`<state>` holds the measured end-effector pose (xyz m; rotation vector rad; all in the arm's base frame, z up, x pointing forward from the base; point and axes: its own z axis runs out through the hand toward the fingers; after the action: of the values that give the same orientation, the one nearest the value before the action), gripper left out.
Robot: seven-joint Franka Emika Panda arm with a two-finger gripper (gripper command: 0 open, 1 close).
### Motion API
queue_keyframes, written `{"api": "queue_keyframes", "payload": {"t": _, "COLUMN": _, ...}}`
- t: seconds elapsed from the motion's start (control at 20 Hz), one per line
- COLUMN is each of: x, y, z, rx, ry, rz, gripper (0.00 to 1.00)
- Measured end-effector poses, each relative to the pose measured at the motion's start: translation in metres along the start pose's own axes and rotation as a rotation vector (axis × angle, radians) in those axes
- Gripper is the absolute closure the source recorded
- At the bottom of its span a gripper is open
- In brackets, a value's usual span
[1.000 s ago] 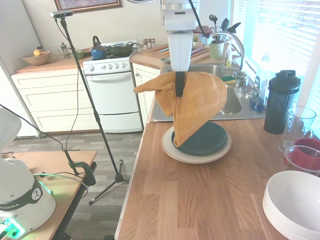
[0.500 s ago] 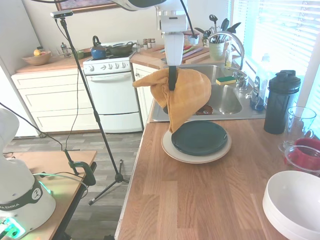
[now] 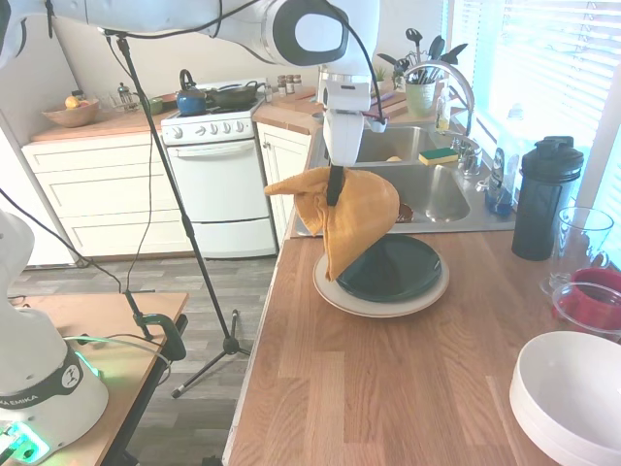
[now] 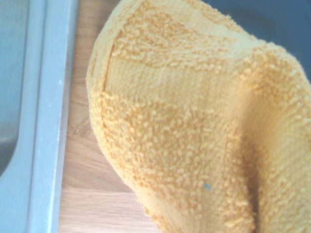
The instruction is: Wipe the blue plate in counterclockwise motion
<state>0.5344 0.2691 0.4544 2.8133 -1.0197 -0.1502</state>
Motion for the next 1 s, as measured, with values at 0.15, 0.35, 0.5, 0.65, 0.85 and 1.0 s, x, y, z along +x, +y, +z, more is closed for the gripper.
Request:
{"api": "queue_keyframes", "payload": {"t": 0.15, "x": 0.003, "y": -0.008, "z": 0.022, "rx": -0.032, "ry": -0.021, "rz": 0.018, "gripper": 1.00}}
{"api": "queue_keyframes", "payload": {"t": 0.35, "x": 0.017, "y": -0.017, "z": 0.051, "rx": -0.069, "ry": -0.047, "rz": 0.050, "gripper": 1.00}}
{"api": "queue_keyframes", "payload": {"t": 0.5, "x": 0.030, "y": -0.024, "z": 0.065, "rx": -0.078, "ry": -0.058, "rz": 0.064, "gripper": 1.00}}
{"api": "queue_keyframes", "payload": {"t": 0.65, "x": 0.041, "y": -0.030, "z": 0.075, "rx": -0.085, "ry": -0.064, "rz": 0.075, "gripper": 1.00}}
{"api": "queue_keyframes", "payload": {"t": 0.85, "x": 0.043, "y": -0.038, "z": 0.088, "rx": -0.090, "ry": -0.062, "rz": 0.071, "gripper": 1.00}}
{"api": "queue_keyframes", "payload": {"t": 1.0, "x": 0.040, "y": -0.041, "z": 0.089, "rx": -0.093, "ry": -0.059, "rz": 0.074, "gripper": 1.00}}
